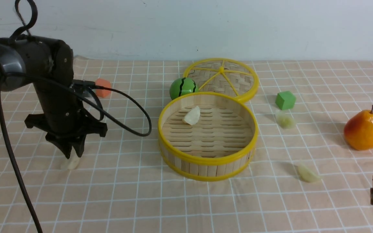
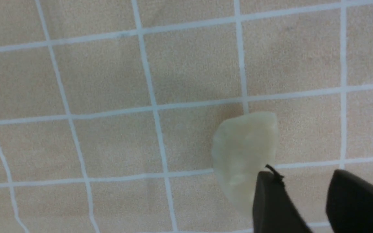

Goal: Put the dumplings into the steamer on the table with the brown tablecloth.
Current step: 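Reach for and grasp a dumpling on the table with the left gripper, then place the dumpling into the bamboo steamer basket with the left gripper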

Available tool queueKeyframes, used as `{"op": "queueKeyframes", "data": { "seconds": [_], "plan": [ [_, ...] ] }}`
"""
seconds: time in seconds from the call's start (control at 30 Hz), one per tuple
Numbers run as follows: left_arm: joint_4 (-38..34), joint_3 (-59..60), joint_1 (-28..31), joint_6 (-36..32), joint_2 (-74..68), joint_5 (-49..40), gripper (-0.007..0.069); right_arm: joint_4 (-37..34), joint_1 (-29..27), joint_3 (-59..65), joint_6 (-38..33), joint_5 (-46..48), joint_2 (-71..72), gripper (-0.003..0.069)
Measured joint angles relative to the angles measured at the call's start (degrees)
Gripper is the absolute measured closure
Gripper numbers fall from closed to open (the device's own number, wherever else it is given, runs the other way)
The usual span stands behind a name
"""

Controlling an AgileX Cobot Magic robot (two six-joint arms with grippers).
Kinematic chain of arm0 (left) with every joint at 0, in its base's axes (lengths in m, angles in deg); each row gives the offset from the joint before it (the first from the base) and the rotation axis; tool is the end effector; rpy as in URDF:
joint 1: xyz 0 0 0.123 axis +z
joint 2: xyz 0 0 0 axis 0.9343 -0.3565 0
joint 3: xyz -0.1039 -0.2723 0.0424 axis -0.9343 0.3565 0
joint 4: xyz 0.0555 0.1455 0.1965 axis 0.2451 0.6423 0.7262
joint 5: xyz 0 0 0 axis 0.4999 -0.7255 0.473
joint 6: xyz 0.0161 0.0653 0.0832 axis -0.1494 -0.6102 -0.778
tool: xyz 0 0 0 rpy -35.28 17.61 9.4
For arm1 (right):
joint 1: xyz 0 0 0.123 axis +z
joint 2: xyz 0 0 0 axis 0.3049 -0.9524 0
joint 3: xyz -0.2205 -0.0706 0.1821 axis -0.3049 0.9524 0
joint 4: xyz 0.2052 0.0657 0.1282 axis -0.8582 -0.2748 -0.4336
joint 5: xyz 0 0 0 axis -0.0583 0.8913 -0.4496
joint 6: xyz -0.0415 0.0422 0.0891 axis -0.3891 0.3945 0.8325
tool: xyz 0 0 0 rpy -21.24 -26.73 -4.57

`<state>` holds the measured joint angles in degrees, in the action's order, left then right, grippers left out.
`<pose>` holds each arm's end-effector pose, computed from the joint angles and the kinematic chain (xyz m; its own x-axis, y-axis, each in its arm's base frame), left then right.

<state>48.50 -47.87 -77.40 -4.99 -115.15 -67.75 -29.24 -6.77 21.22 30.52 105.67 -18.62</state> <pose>0.4154 -0.0522 0.1954 -0.9874 0.0569 -0.1477 0.0480 0.9968 0.0635 0.1679 0.0320 0.2645 -0.6241 0.0797 -0.7773 -0.0651 0.9860 0.1535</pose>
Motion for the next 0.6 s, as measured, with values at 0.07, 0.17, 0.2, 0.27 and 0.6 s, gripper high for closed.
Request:
{"op": "queueKeyframes", "data": {
  "seconds": [0.07, 0.17, 0.2, 0.27, 0.6],
  "plan": [
    [1.6, 0.0, 0.0, 1.7, -0.9, 0.1, 0.0297, 0.0, 0.0, 0.0, 0.0, 0.0, 0.0, 0.0566],
    [3.4, 0.0, 0.0, 3.1, -2.6, 0.2, 0.0256, -0.1, 0.0, 0.0, 0.0, 0.0, 0.0, 0.0565],
    [3.6, 0.0, 0.0, 3.1, -3.1, 0.4, 0.0262, -0.2, 0.0, 0.0, 0.0, 0.0, 0.0, 0.0564],
    [3.8, 0.0, 0.0, 2.3, -4.6, 0.6, 0.0314, -0.7, 0.0, 0.0, 0.0, 0.0, 0.0, 0.0564],
    [-0.3, -2.0, -2.4, -1.8, -2.6, -0.4, 0.0393, -1.1, 0.0, 0.0, 0.0, 0.0, 0.0, 0.0557]
  ]
}}
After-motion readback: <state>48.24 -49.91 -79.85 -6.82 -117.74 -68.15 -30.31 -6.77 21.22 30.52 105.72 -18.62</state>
